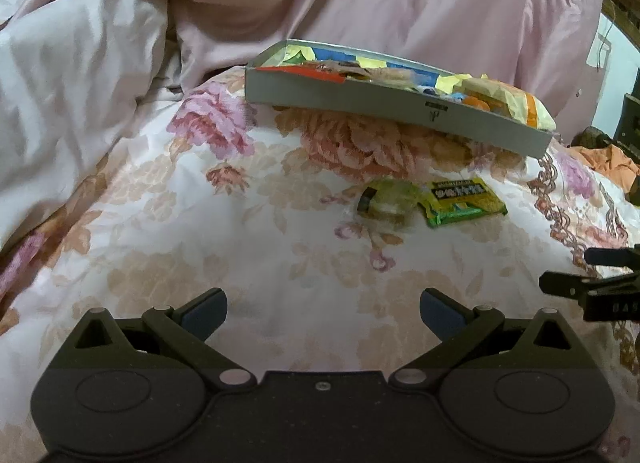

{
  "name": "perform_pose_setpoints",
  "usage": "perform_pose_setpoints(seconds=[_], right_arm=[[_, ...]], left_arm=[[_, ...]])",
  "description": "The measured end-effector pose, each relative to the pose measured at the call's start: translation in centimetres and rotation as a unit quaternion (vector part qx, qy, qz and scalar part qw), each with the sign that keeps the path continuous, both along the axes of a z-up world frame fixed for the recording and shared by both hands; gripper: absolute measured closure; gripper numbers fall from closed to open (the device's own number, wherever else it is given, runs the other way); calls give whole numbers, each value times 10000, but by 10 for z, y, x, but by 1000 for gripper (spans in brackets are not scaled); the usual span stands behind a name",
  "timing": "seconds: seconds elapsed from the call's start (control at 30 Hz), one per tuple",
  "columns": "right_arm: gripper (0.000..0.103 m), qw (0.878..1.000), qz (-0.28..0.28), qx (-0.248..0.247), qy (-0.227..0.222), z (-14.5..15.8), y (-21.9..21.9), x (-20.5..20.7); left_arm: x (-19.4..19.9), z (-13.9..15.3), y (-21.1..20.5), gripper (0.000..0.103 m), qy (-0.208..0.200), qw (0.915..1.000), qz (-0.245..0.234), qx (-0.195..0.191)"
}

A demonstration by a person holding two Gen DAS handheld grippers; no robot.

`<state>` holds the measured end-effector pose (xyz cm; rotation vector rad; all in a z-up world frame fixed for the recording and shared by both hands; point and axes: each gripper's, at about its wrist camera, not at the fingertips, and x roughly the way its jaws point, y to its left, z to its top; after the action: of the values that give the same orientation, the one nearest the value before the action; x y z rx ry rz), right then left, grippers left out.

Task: Organize snacks
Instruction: 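Grasp the round wrapped cake with the left tool while the right tool grasps the yellow-green biscuit pack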

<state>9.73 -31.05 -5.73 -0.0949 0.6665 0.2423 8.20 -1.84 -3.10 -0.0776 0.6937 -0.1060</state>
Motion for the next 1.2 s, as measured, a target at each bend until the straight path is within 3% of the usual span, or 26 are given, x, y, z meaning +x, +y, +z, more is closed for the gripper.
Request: perform_pose_setpoints(seconds=[0.4,0.7,0.87,1.07,1.2], right_arm=[[0,9998,139,106,100,-6,-17,4],[0,9994,264,108,208,-15,-15,9],[0,9985,518,-54,171,-14,-7,12],[0,9980,588,-65,201,-17,-5,10],[0,9980,594,-86,209,-16,-5,10]], left_arm=[[63,-14,-31,1,120,9970,-763,83],[117,-14,-46,1,128,9955,-921,204],[128,-17,-51,1,205,9935,-1099,195],[125,-18,-54,22,36,9920,-1236,241],[124,-20,-53,45,-15,9930,-1146,283]])
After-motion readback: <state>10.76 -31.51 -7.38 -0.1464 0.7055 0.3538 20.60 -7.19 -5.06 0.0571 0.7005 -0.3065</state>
